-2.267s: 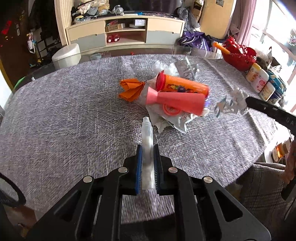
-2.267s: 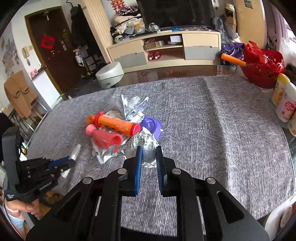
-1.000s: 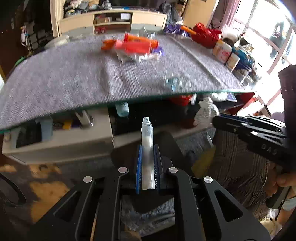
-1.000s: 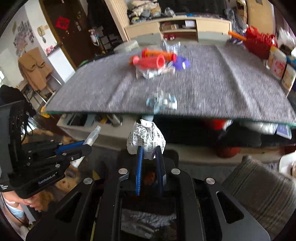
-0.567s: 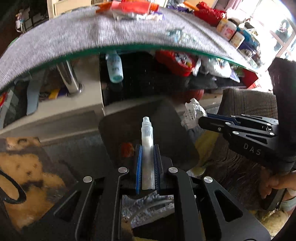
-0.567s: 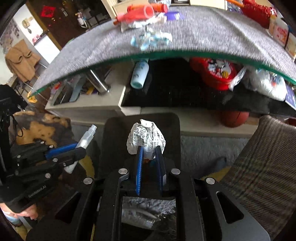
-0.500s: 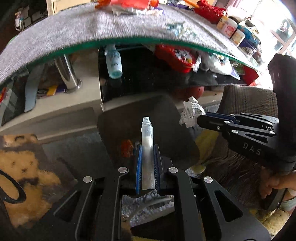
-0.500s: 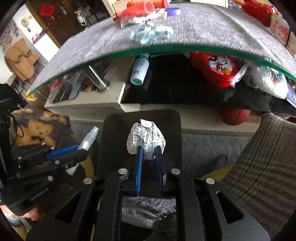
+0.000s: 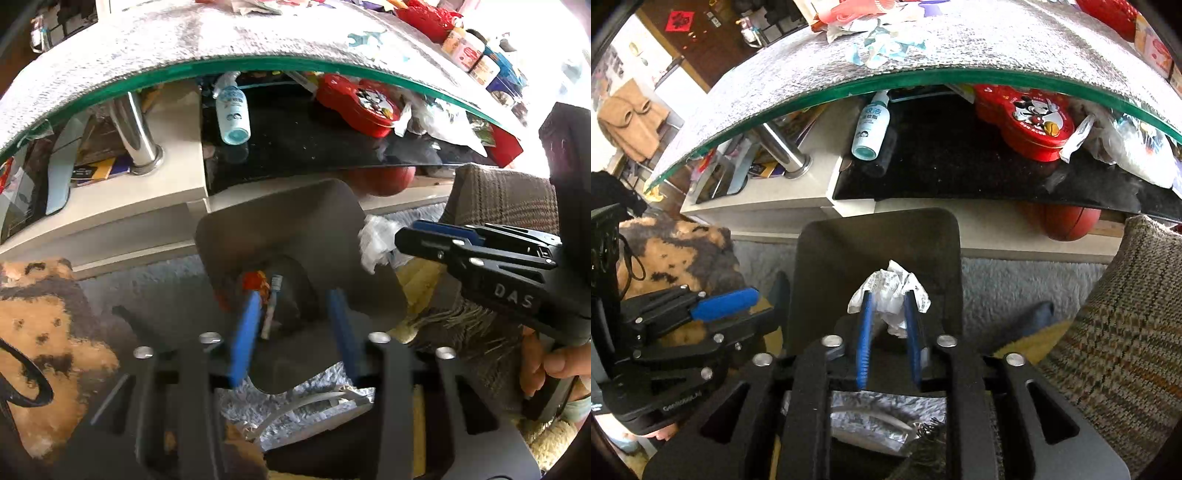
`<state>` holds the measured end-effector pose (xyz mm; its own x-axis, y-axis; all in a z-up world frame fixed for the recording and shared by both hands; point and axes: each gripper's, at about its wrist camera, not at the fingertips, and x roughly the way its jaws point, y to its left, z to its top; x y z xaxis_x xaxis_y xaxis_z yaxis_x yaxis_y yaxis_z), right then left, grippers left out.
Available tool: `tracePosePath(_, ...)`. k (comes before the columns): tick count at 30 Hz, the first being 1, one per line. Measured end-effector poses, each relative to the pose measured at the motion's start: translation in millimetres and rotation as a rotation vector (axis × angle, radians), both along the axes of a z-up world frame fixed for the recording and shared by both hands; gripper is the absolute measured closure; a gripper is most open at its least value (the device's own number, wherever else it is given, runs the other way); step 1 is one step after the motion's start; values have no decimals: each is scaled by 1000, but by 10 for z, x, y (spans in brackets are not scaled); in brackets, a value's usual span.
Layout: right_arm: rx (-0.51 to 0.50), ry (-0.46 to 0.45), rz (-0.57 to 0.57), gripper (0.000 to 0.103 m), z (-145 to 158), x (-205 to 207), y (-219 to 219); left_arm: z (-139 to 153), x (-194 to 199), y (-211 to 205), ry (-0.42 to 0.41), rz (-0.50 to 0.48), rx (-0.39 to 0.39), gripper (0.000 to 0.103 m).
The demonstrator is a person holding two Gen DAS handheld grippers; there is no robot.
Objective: Collect trash
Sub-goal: 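Lower both grippers into the black bin and open them, then raise both open grippers back over the table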
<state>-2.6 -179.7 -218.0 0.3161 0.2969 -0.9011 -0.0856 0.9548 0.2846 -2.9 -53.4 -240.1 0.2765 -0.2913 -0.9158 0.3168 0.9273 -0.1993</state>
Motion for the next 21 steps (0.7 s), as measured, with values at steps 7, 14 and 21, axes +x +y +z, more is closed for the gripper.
tracePosePath(7,-15,-58,-46,33,191,47,-116,140,49,82,-36,16,21,35)
tracePosePath(14,-41,-171,-78,27,625,217,-313,398,136,202,-90,25,28,29)
tracePosePath(21,-82,-247,-36,27,854,545,-238,684,407,331,-153,64,8,28)
